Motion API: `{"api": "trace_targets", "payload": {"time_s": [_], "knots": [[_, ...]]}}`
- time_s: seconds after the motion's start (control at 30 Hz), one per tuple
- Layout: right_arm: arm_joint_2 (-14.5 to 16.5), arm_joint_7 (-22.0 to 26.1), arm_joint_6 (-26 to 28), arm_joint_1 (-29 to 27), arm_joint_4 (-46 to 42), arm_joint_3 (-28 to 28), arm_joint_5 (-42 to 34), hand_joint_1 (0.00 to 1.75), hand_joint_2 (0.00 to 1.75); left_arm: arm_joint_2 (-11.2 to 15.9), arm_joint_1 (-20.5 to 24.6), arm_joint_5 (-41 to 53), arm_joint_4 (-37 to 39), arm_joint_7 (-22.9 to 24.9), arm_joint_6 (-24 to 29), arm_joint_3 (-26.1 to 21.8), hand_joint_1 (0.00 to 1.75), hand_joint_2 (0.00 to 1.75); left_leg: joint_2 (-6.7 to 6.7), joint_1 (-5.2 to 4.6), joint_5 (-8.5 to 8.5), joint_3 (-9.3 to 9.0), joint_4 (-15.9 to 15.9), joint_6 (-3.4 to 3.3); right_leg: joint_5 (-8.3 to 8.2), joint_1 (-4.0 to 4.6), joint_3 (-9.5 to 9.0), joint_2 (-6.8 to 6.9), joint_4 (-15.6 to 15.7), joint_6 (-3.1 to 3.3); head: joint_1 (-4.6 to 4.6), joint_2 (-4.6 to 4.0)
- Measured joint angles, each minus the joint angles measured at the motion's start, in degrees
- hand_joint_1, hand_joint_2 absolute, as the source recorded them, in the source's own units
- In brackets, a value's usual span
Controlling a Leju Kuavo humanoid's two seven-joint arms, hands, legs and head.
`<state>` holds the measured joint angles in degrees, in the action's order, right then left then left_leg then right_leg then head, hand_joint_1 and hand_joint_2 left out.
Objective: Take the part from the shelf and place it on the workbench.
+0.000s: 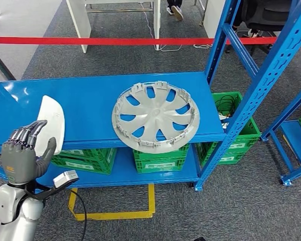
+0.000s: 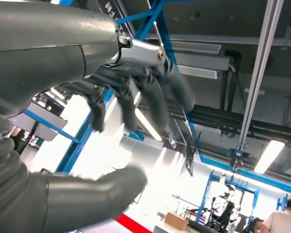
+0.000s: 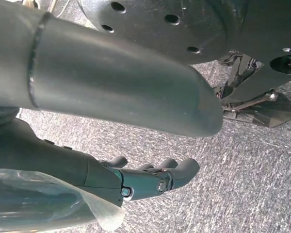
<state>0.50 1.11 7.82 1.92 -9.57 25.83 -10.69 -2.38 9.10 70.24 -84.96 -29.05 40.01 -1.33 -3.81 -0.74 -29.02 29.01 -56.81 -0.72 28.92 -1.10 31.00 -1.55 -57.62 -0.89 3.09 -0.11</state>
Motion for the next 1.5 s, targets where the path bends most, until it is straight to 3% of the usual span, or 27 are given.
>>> {"api": "trace_targets", "payload": {"time_s": [0.9,1.5], "knots": [[0.2,-0.3,0.1,0.0,0.1,-0.7,1.7,0.0,0.0,-0.5,-2.3,1.3,3.1,2.9,0.0,1.1,0.0,1.75,0.0,0.0,0.0,0.01,0.0,0.0,0.0,0.0,0.0,0.0,0.0,0.0,-0.01,0.0],[0.3,-0.8,0.1,-0.3,0.2,-3.5,3.1,0.0,0.0,-4.6,-5.5,2.8,9.0,-0.5,0.0,-5.1,0.0,1.75,0.0,0.0,0.0,0.01,0.0,0.0,0.0,0.0,0.0,0.0,0.0,0.0,-0.01,0.0]]}}
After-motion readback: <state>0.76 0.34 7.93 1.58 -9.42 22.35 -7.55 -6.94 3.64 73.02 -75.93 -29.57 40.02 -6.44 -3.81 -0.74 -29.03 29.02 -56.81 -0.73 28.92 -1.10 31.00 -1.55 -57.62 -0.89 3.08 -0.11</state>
